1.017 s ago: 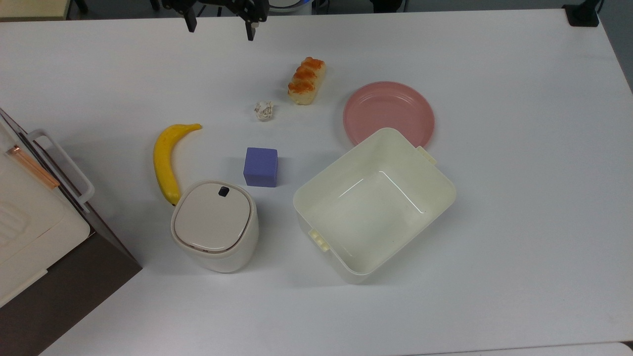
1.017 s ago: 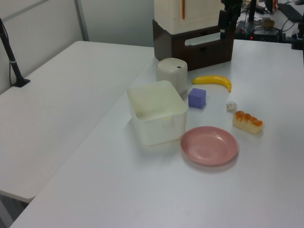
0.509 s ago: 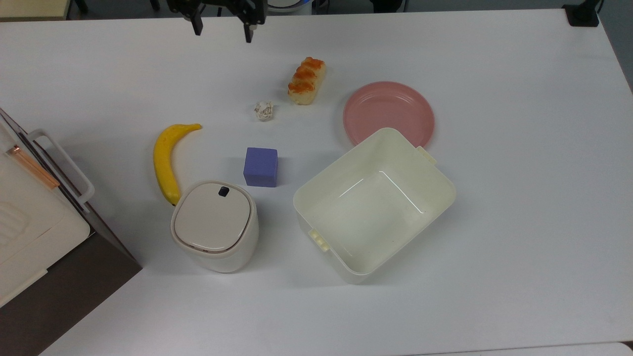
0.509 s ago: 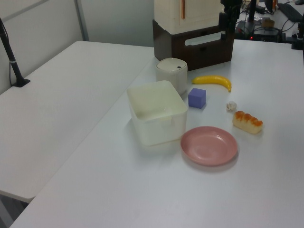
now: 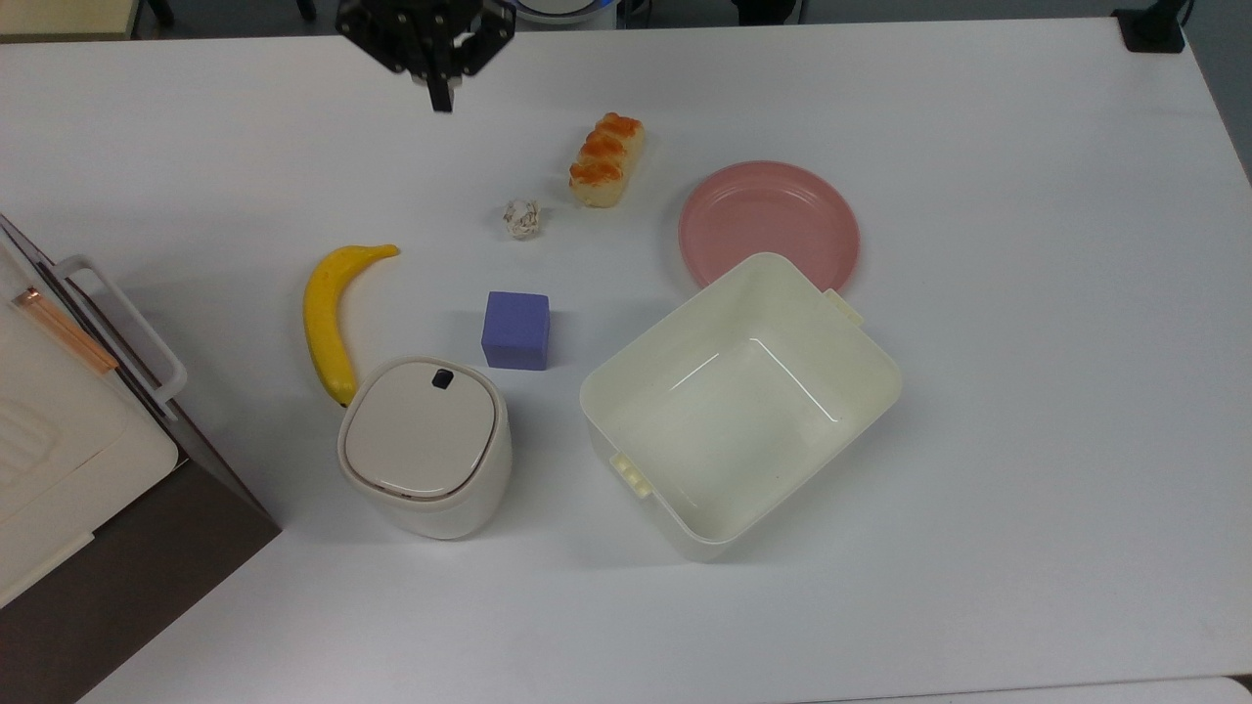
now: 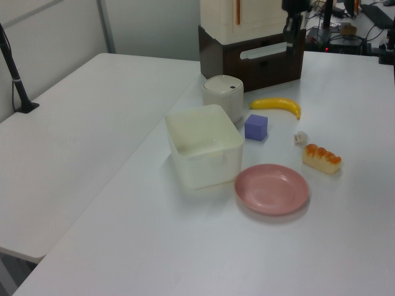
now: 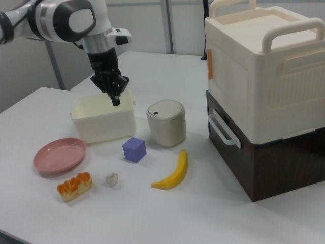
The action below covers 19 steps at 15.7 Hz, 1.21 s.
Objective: Open the trash can
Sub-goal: 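Move the gripper down toward the lid of the cream trash can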
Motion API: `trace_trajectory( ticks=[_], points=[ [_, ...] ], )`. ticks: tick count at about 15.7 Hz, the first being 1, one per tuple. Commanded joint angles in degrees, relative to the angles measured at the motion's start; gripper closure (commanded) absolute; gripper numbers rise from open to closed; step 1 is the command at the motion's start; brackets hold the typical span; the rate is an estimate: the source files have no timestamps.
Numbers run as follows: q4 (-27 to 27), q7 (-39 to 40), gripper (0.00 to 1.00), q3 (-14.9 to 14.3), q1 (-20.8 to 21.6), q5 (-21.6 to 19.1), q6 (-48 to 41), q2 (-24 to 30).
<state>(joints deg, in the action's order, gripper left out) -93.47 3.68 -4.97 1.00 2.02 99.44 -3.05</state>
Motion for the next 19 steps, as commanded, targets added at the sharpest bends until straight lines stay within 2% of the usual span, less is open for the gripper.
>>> trace_trajectory(
  ticks=[1, 3, 4, 8, 12, 14, 19],
  points=[
    [5.7, -0.3, 1.00, -0.4, 1.3, 2.6, 3.1, -6.7],
    [9.6, -6.0, 1.00, -0.4, 1.3, 4.6, 6.8, -9.9],
    [9.6, -8.4, 1.00, -0.4, 1.3, 6.8, 8.9, -10.4],
    [9.4, -16.1, 1.00, 0.6, 2.1, 17.5, 13.0, -13.2],
    [10.8, -29.2, 1.00, 1.0, 3.3, 27.9, 16.5, -18.8],
    [14.6, -30.6, 1.00, 1.0, 3.7, 28.0, 16.1, -22.3],
    [15.5, -34.7, 1.00, 1.1, 4.4, 27.9, 16.5, -24.5]
  ],
)
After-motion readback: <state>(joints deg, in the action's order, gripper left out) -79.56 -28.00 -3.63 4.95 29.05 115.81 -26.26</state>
